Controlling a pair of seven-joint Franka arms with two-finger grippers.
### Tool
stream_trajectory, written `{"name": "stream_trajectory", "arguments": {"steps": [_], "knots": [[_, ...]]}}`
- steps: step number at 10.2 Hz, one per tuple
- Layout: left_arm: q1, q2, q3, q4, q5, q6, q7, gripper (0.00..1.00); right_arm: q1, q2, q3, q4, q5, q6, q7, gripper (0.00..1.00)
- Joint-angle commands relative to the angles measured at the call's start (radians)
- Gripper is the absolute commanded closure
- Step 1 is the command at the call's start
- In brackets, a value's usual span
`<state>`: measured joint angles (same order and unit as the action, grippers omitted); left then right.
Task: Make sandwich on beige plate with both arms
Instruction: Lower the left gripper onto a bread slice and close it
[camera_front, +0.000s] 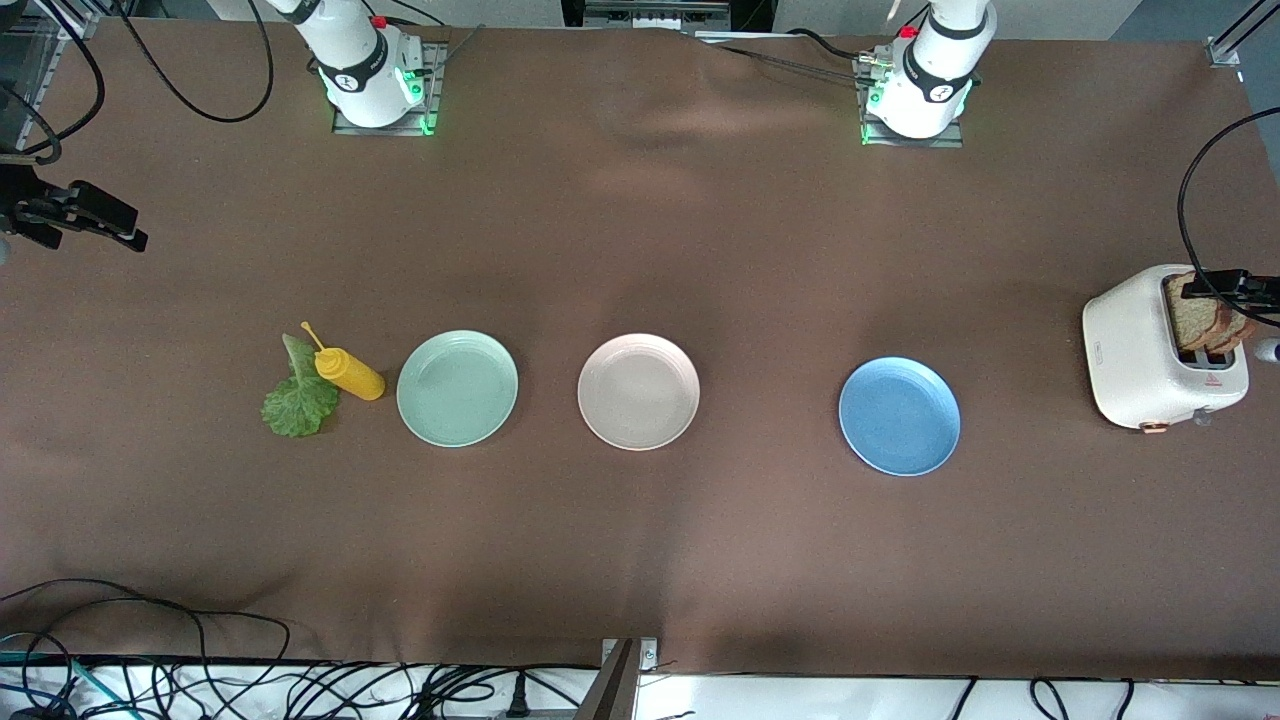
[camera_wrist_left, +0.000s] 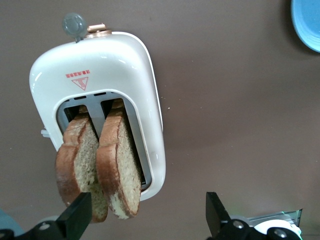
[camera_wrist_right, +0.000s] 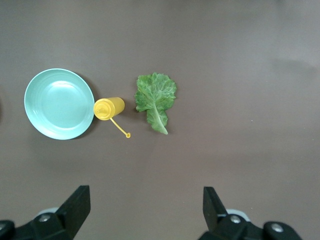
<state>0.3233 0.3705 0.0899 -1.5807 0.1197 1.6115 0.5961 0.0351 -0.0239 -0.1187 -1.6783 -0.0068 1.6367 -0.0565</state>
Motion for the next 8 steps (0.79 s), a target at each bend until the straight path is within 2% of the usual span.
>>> {"name": "stream_trajectory", "arguments": {"steps": [1, 8], "knots": [[0.020, 0.036, -0.010, 0.013, 0.034, 0.021, 0.027, 0.00, -0.003, 0.004, 0.004, 0.019, -0.004, -0.015, 0.006, 0.00], [0.029, 0.071, -0.012, 0.016, 0.031, 0.025, 0.025, 0.00, -0.004, 0.002, 0.004, 0.017, -0.005, -0.017, 0.006, 0.00]]}}
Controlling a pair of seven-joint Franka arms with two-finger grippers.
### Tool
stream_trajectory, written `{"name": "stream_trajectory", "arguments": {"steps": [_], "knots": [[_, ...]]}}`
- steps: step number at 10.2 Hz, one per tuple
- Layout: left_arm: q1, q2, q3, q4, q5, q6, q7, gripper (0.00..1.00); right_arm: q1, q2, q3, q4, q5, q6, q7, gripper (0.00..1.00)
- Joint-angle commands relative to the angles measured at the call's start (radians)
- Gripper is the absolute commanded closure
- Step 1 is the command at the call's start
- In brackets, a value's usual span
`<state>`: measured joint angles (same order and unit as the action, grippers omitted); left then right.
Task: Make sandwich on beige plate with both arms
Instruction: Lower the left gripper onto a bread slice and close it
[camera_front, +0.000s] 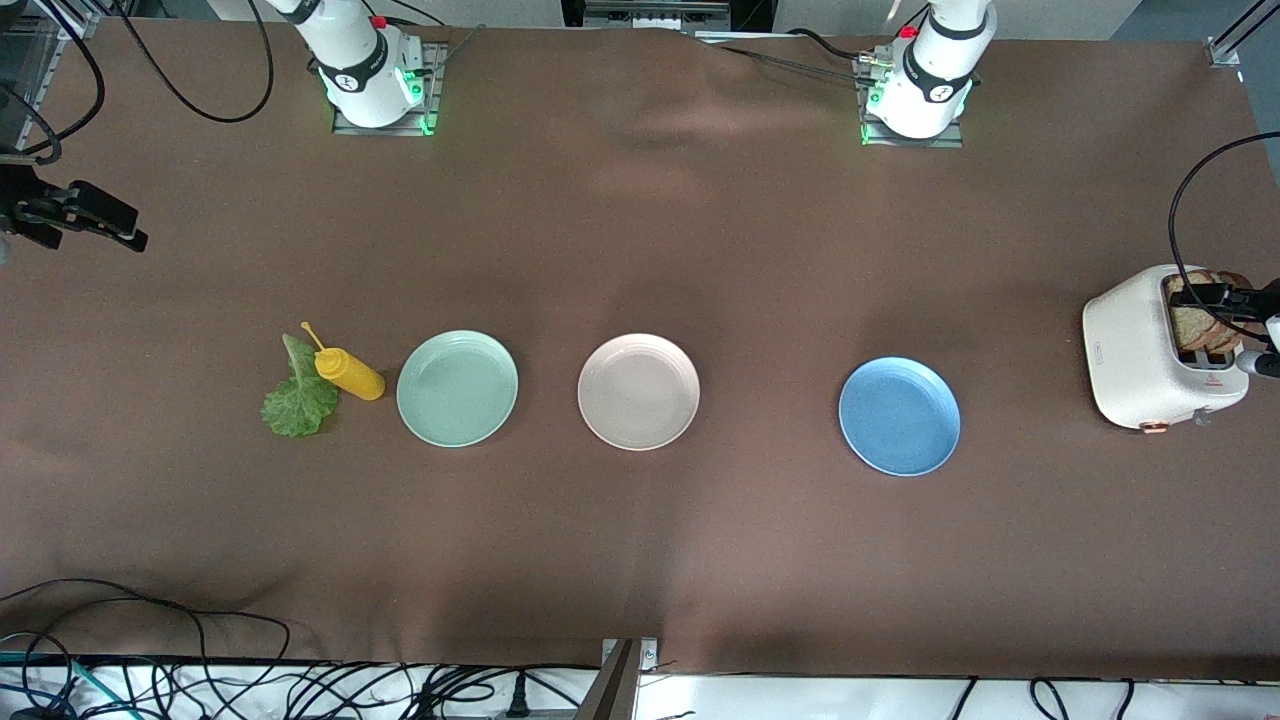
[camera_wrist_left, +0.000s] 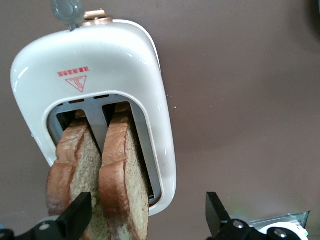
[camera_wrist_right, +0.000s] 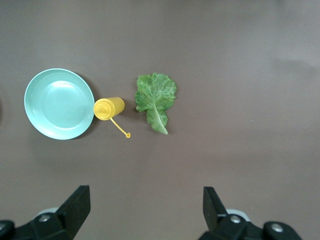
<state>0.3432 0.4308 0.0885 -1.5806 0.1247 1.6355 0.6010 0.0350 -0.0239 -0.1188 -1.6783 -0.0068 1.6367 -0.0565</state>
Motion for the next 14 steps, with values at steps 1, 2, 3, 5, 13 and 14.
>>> {"name": "stream_trajectory", "arguments": {"steps": [1, 2, 3, 5, 13, 14], "knots": [[0.010, 0.011, -0.010, 0.016, 0.026, 0.001, 0.020, 0.01, -0.003, 0.004, 0.004, 0.017, -0.005, -0.017, 0.006, 0.00], [0.010, 0.011, -0.010, 0.016, 0.026, 0.000, 0.020, 0.04, -0.003, 0.004, 0.005, 0.017, -0.005, -0.017, 0.006, 0.00], [0.011, 0.019, -0.010, 0.016, 0.024, 0.000, 0.022, 0.05, -0.003, 0.004, 0.005, 0.017, -0.005, -0.017, 0.006, 0.00], [0.019, 0.031, -0.010, 0.020, 0.021, 0.001, 0.022, 0.06, -0.003, 0.004, 0.005, 0.017, -0.005, -0.017, 0.004, 0.00], [0.022, 0.034, -0.009, 0.054, 0.026, -0.009, 0.085, 1.00, -0.003, 0.004, 0.005, 0.017, -0.005, -0.017, 0.004, 0.00], [0.022, 0.031, -0.009, 0.056, 0.029, -0.011, 0.085, 1.00, -0.003, 0.004, 0.005, 0.017, -0.007, -0.017, 0.004, 0.00]]}}
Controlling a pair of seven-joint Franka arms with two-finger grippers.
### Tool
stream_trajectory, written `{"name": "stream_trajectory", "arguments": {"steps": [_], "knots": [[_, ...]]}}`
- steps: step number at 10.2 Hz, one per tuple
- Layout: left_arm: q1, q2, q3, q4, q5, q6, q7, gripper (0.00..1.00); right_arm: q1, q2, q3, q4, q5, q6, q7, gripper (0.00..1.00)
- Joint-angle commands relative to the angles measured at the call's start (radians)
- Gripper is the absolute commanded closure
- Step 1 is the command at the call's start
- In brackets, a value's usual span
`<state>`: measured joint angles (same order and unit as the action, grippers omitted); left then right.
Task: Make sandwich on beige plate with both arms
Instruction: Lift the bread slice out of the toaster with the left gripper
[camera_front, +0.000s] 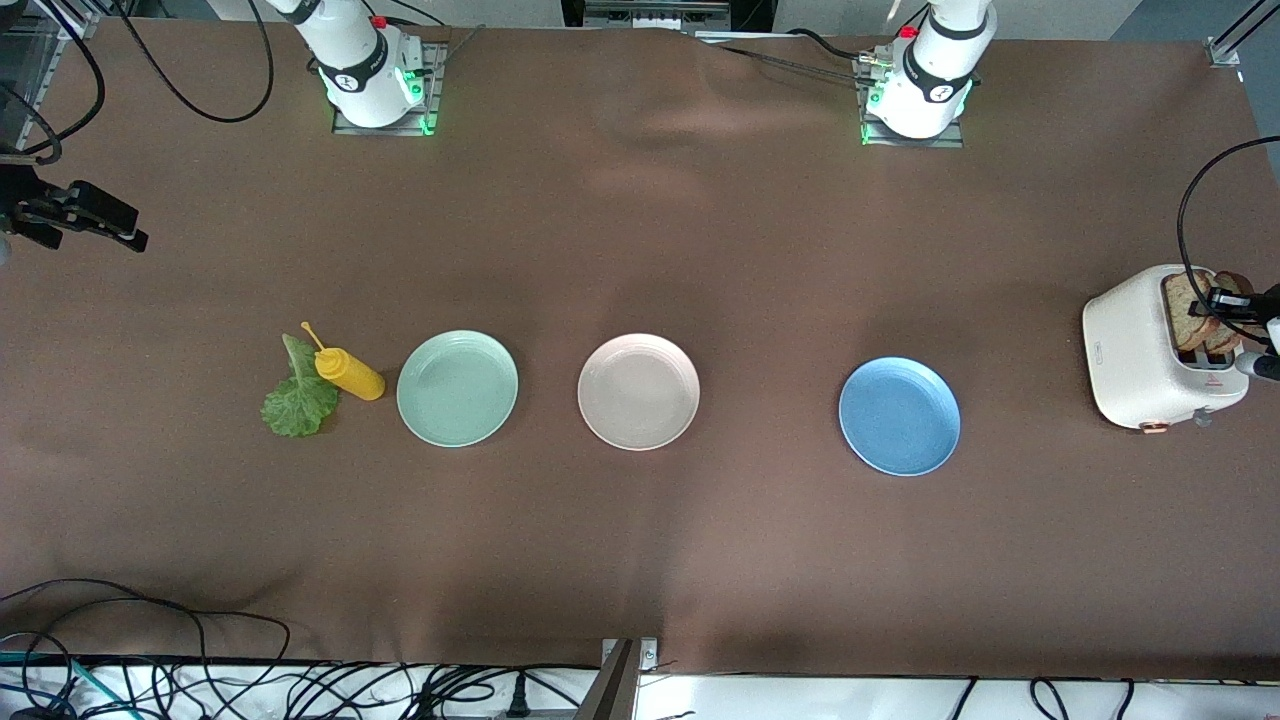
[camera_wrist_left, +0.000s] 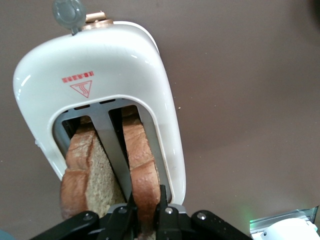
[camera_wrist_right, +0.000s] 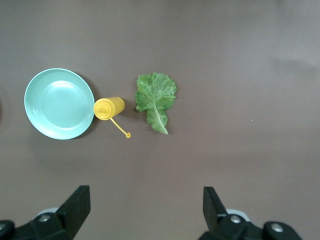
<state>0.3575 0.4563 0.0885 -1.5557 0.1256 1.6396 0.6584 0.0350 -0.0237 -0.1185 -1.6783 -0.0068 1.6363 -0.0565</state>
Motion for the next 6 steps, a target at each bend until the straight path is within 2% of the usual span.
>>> {"name": "stream_trajectory", "arguments": {"steps": [1, 2, 6], "knots": [[0.008, 0.004, -0.007, 0.036, 0.028, -0.032, 0.045, 1.00, -0.003, 0.004, 0.005, 0.017, -0.005, -0.016, 0.004, 0.00], [0.006, 0.002, -0.010, 0.115, 0.026, -0.141, 0.055, 1.00, -0.003, 0.004, 0.005, 0.017, -0.005, -0.016, 0.004, 0.00], [0.006, -0.002, -0.015, 0.209, 0.009, -0.314, 0.055, 1.00, -0.001, 0.005, 0.006, 0.017, -0.005, -0.015, 0.004, 0.00]]}}
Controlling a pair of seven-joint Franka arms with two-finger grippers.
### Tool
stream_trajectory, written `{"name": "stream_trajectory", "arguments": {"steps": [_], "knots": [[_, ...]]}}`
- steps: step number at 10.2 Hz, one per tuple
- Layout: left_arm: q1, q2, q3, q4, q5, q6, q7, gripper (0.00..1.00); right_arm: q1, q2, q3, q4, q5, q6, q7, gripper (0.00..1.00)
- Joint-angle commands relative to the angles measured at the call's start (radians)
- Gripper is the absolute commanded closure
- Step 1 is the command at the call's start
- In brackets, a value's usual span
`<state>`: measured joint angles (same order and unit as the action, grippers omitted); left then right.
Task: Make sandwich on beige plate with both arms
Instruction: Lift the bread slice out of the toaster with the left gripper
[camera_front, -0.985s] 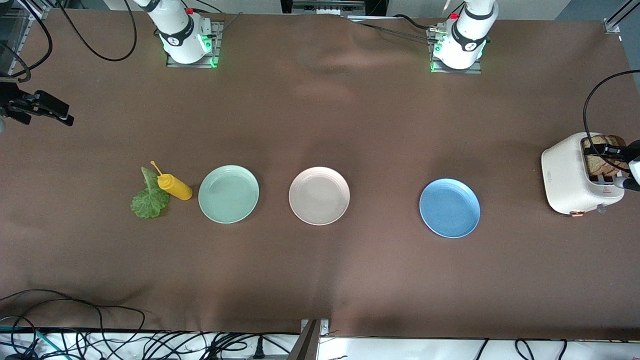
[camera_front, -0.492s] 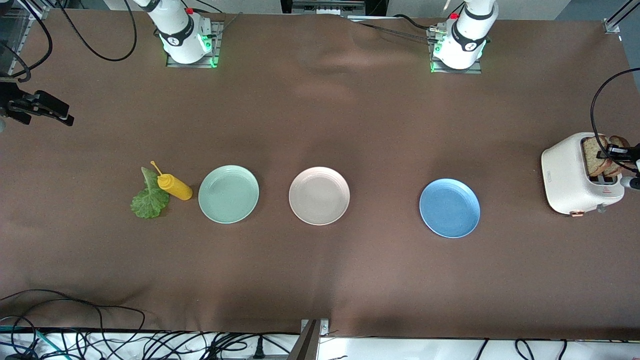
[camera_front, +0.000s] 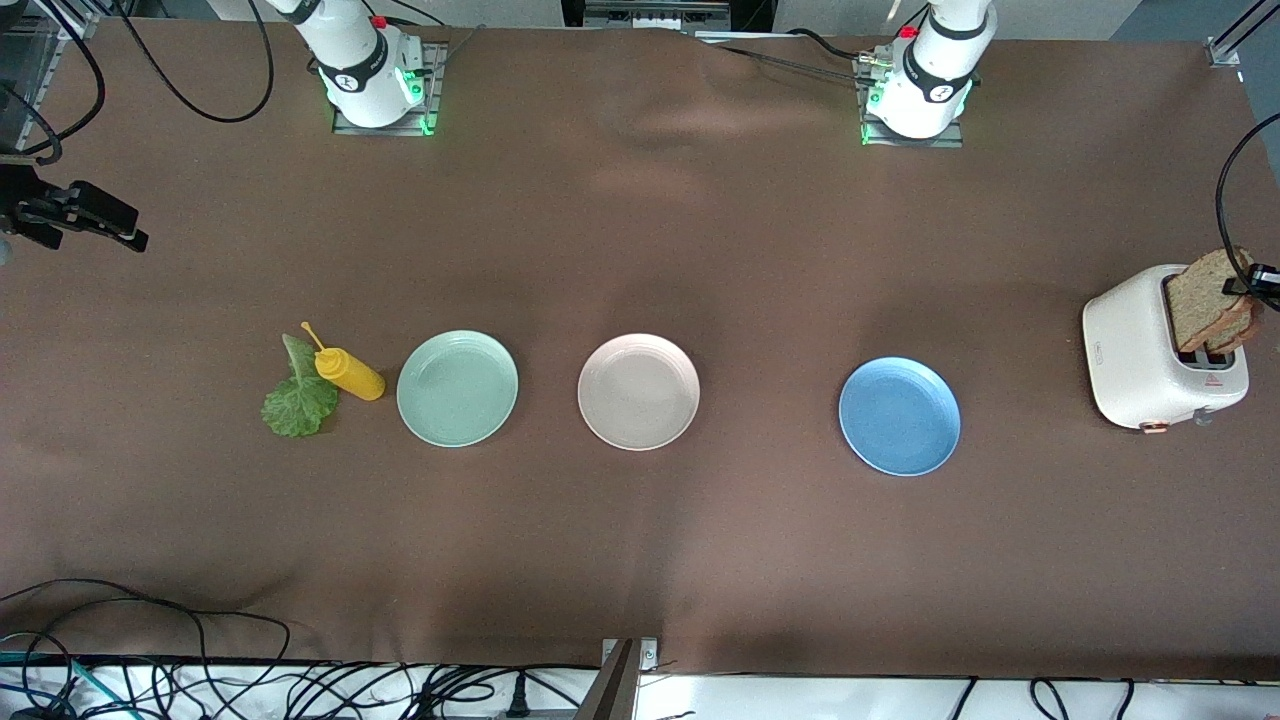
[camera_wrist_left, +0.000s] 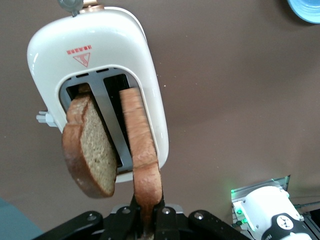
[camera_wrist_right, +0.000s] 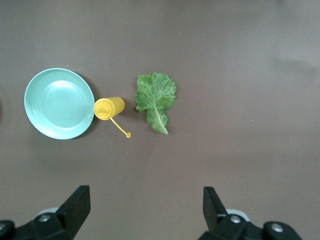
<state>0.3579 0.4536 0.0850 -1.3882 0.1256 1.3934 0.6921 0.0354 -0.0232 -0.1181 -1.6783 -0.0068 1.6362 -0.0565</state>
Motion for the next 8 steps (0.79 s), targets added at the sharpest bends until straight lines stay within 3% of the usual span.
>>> {"name": "stream_trajectory", "arguments": {"steps": [1, 4, 8], "knots": [[0.000, 0.000, -0.014, 0.069, -0.018, -0.106, 0.020, 1.00, -0.002, 0.005, 0.005, 0.017, -0.005, -0.015, 0.004, 0.00], [-0.077, 0.000, -0.014, 0.115, -0.086, -0.192, -0.081, 1.00, -0.002, 0.005, 0.005, 0.017, -0.009, -0.015, 0.003, 0.00], [-0.134, 0.008, -0.014, 0.098, -0.381, -0.197, -0.340, 1.00, -0.002, 0.005, 0.005, 0.019, -0.010, -0.015, 0.003, 0.00]]}}
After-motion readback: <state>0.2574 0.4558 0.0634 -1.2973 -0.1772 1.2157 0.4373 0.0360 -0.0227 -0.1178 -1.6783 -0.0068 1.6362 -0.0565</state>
